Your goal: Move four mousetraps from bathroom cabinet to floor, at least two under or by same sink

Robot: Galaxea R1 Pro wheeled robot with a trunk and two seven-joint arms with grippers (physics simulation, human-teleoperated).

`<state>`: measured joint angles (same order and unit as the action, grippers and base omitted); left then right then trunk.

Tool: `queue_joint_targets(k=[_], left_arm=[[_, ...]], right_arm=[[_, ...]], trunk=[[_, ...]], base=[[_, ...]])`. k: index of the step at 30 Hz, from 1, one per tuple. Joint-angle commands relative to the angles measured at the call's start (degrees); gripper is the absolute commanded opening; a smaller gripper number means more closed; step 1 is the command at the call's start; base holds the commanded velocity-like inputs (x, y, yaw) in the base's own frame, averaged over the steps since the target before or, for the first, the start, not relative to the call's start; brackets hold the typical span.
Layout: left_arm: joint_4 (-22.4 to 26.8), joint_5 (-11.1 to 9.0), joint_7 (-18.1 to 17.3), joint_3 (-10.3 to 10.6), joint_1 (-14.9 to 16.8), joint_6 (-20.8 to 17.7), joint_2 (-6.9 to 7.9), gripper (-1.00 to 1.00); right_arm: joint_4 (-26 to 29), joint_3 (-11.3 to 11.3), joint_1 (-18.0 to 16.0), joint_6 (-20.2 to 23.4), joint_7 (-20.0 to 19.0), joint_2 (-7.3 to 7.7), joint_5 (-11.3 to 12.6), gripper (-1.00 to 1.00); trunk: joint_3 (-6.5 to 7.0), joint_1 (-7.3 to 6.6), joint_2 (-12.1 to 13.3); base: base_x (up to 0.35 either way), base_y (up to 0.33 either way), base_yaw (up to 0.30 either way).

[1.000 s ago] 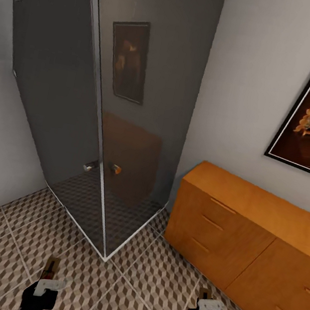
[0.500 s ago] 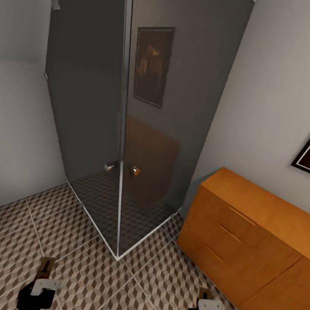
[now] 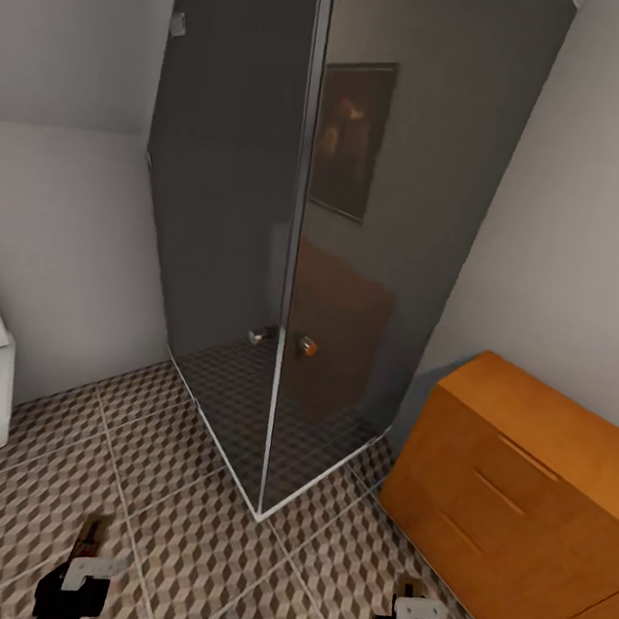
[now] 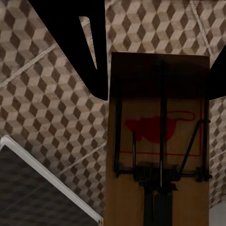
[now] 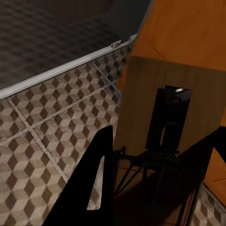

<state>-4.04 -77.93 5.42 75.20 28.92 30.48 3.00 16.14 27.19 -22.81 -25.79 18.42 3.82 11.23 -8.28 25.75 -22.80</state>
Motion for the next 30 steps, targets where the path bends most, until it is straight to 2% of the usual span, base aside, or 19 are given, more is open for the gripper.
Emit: queue_joint_targets(k=[1, 14, 30], left_arm=[[0.02, 0.41, 0.75, 0.39, 0.03, 0.01, -0.01, -1.00], [0.05, 0.41, 0.77, 0.39, 0.07, 0.01, -0.01, -1.00], [0.08, 0.41, 0.81, 0.39, 0.04, 0.01, -0.01, -1.00]], right_arm=[[0.03, 0.49, -0.04, -0.22, 0.13, 0.05, 0.64, -1.00], [0.03, 0.57, -0.04, -0.15, 0.13, -0.04, 0.66, -1.00], [0.03, 0.58, -0.03, -0.05, 0.13, -0.21, 0.72, -1.00]], trunk=[[-0.12, 0.03, -0.12], [-0.12, 0.03, -0.12], [-0.12, 0.03, -0.12]], base=[[0.000, 0.000, 0.247], [-0.002, 0.011, 0.248], [-0.070, 0.200, 0.251]])
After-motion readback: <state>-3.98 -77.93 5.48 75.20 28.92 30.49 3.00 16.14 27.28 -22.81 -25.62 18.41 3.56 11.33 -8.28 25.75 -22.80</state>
